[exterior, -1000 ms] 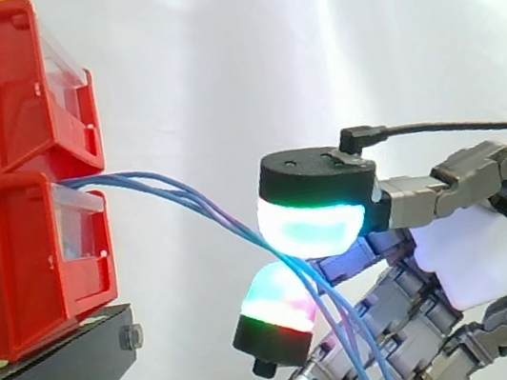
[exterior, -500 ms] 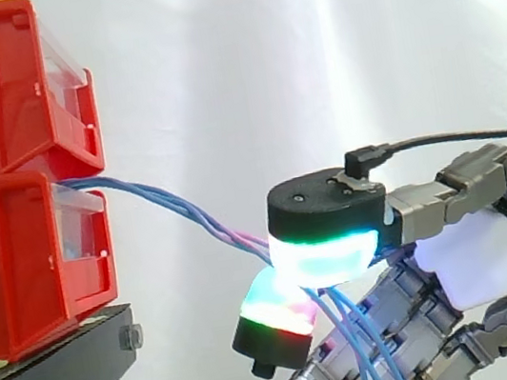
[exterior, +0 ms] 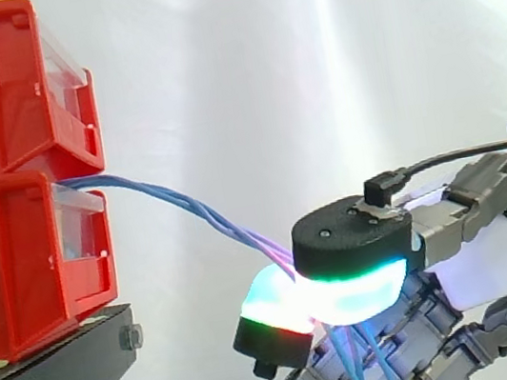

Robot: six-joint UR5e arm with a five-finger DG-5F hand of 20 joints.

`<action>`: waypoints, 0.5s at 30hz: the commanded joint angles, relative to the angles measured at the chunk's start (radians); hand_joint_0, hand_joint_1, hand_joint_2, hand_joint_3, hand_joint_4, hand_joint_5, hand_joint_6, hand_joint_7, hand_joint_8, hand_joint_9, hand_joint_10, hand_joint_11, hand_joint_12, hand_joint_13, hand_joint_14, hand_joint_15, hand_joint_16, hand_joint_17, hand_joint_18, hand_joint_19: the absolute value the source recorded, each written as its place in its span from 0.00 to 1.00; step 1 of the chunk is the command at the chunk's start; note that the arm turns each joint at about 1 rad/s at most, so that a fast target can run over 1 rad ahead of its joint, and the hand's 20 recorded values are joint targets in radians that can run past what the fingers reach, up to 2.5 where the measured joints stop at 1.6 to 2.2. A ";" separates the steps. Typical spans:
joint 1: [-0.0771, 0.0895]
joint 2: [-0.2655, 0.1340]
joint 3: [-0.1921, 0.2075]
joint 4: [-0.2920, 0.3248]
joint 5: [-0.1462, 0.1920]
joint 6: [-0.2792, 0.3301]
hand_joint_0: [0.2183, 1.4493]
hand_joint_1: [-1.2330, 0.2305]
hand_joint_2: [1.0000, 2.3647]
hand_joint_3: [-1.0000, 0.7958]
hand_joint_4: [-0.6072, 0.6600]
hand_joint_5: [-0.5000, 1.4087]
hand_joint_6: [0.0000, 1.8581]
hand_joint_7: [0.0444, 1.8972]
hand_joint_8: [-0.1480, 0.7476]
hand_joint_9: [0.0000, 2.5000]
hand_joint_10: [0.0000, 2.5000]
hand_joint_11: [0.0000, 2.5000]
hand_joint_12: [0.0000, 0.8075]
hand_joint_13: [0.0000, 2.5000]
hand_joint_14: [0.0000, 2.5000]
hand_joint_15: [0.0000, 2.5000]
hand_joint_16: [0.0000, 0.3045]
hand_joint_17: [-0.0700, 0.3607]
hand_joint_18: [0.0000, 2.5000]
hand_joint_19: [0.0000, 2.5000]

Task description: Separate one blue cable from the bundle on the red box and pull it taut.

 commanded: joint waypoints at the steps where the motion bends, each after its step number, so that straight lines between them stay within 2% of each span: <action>1: -0.001 0.001 0.000 -0.001 0.000 0.000 0.42 0.19 0.00 0.28 0.56 0.16 0.42 0.60 0.44 0.26 0.01 0.19 0.41 0.28 0.01 0.17 0.18 0.45 0.22 0.26; 6: -0.001 0.001 0.000 -0.001 0.000 0.000 0.37 0.19 0.00 0.28 0.56 0.16 0.42 0.60 0.44 0.26 0.01 0.19 0.41 0.28 0.01 0.17 0.18 0.45 0.22 0.26; 8: -0.001 0.001 0.000 -0.001 0.000 0.000 0.32 0.22 0.00 0.28 0.57 0.16 0.42 0.59 0.45 0.27 0.01 0.19 0.41 0.28 0.01 0.17 0.18 0.45 0.22 0.27; 10: -0.001 0.001 0.000 -0.001 0.000 0.000 0.26 0.29 0.00 0.28 0.58 0.17 0.41 0.60 0.47 0.29 0.01 0.20 0.43 0.28 0.01 0.18 0.19 0.46 0.23 0.27; 15: -0.001 0.001 0.000 -0.001 0.000 0.000 0.25 0.38 0.00 0.28 0.57 0.18 0.40 0.62 0.48 0.31 0.01 0.19 0.44 0.30 0.01 0.18 0.19 0.46 0.23 0.28</action>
